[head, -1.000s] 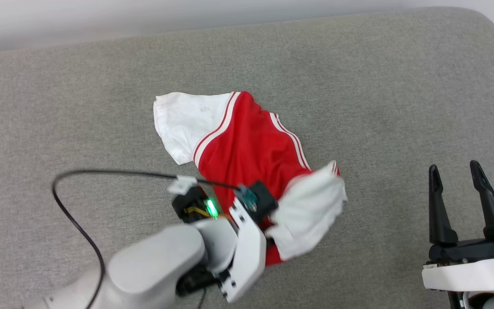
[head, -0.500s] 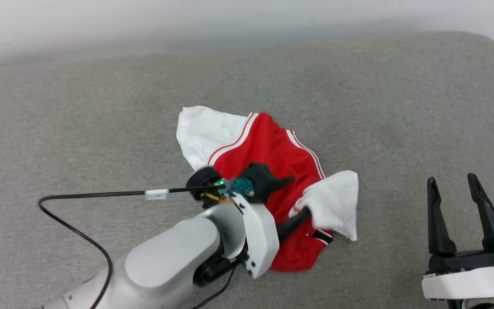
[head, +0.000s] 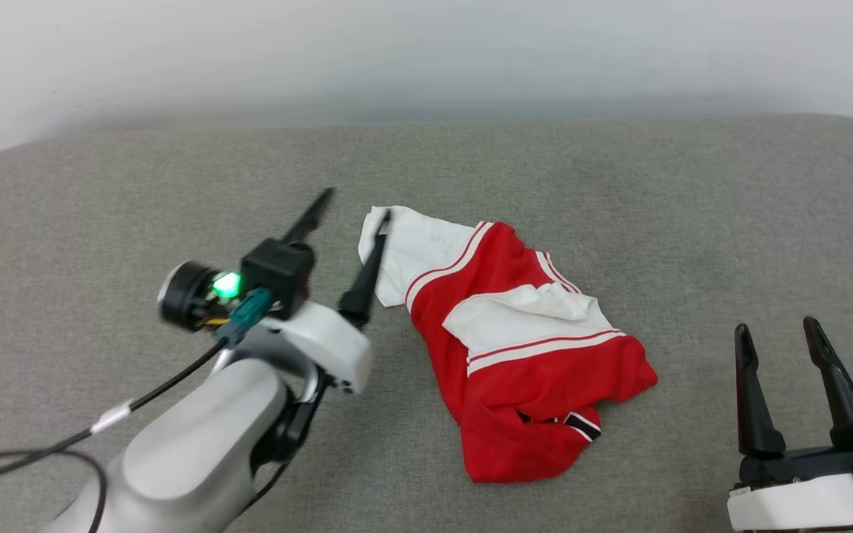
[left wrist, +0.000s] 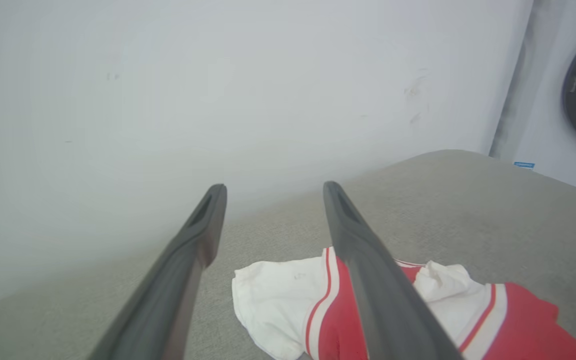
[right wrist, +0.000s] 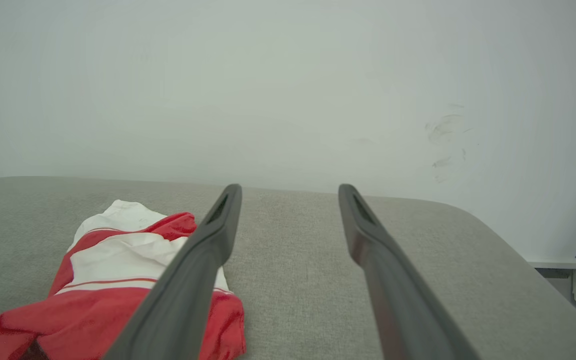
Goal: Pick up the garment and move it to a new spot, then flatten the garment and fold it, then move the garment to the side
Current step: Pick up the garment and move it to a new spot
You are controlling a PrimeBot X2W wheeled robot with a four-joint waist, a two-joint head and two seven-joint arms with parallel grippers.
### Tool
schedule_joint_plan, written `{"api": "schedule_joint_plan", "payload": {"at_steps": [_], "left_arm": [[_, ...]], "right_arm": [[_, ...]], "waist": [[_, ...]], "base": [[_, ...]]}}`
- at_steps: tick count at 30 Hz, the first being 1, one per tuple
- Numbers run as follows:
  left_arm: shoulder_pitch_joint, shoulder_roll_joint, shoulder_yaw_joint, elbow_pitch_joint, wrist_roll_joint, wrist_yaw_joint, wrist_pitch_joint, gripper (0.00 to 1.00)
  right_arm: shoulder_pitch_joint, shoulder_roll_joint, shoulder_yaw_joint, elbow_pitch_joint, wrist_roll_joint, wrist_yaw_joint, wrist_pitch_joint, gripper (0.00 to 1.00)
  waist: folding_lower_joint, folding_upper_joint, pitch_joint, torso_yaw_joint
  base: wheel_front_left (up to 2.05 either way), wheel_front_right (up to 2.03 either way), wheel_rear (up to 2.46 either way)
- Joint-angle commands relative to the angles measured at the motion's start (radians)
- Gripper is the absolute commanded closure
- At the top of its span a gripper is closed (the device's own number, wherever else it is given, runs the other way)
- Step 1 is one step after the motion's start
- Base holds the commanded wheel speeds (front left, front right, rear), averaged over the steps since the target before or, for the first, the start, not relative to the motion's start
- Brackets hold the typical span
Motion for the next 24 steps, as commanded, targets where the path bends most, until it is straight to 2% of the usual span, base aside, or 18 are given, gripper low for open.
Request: {"api": "schedule_joint_plan", "payload": {"at_steps": [1, 7, 8, 11, 18, 24], "left_arm": [[0.044, 0.012, 0.031, -0.005, 0.017, 0.029, -0.007, 0.00], [0.242, 0.017, 0.251, -0.105, 0.136, 0.113, -0.007, 0.00], [0.242, 0.017, 0.251, -0.105, 0.136, 0.113, -0.007, 0.00], [0.353, -0.006, 0.362, -0.147, 0.201, 0.122, -0.007, 0.00], [0.568, -0.093, 0.573, -0.204, 0.348, 0.059, -0.007, 0.00], [0.687, -0.183, 0.689, -0.220, 0.443, -0.036, -0.007, 0.00]], "right_arm": [[0.014, 0.001, 0.002, 0.003, -0.004, -0.001, -0.002, 0.00], [0.021, 0.001, 0.005, 0.006, -0.003, -0.001, -0.002, 0.00], [0.021, 0.001, 0.005, 0.006, -0.003, -0.001, -0.002, 0.00], [0.026, 0.001, 0.006, 0.008, -0.004, -0.001, -0.002, 0.00], [0.043, 0.001, -0.004, 0.019, 0.014, -0.001, -0.002, 0.00], [0.069, 0.001, -0.001, 0.037, 0.037, -0.001, -0.002, 0.00]], "waist": [[0.0001, -0.0001, -0.005, 0.007], [0.0001, -0.0001, -0.014, 0.015], [0.0001, -0.0001, -0.014, 0.015], [0.0001, -0.0001, -0.022, 0.015], [0.0001, -0.0001, -0.047, 0.017], [0.0001, -0.0001, -0.076, 0.018]], "base": [[0.00, 0.00, 0.00], [0.00, 0.00, 0.00], [0.00, 0.00, 0.00], [0.00, 0.00, 0.00], [0.00, 0.00, 0.00], [0.00, 0.00, 0.00]]}}
